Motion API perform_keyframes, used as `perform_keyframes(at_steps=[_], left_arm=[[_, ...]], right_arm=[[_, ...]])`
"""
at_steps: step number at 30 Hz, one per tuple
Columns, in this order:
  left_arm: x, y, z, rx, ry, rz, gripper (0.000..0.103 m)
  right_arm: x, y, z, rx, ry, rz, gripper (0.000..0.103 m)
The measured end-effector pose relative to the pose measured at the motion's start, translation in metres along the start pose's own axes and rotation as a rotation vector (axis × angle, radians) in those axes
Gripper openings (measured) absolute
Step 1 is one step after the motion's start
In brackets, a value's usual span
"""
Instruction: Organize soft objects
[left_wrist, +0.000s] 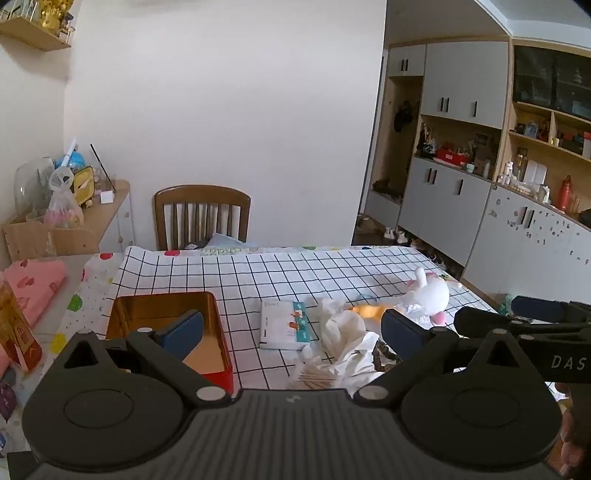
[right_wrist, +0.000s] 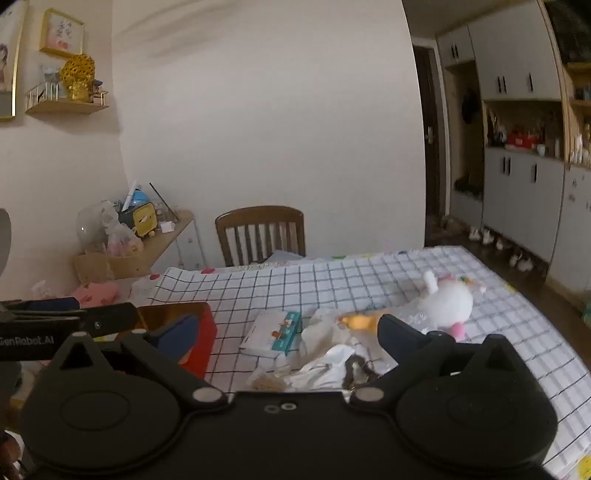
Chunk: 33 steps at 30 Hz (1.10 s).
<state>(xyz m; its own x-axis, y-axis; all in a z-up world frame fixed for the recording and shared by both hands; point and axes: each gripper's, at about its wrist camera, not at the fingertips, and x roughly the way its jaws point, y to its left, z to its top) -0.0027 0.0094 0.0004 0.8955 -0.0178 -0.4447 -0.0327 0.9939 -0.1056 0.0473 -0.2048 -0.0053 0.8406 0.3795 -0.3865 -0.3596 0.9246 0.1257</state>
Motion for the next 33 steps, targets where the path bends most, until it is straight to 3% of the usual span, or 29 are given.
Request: perform_keyframes(at_steps=[33], left_arm=[[-0.003, 0.003, 0.000, 0.006, 0.005, -0.007, 0.103]], right_arm=[[0.001, 0.012, 0.003, -0.025, 0.014, -0.005, 0.103]])
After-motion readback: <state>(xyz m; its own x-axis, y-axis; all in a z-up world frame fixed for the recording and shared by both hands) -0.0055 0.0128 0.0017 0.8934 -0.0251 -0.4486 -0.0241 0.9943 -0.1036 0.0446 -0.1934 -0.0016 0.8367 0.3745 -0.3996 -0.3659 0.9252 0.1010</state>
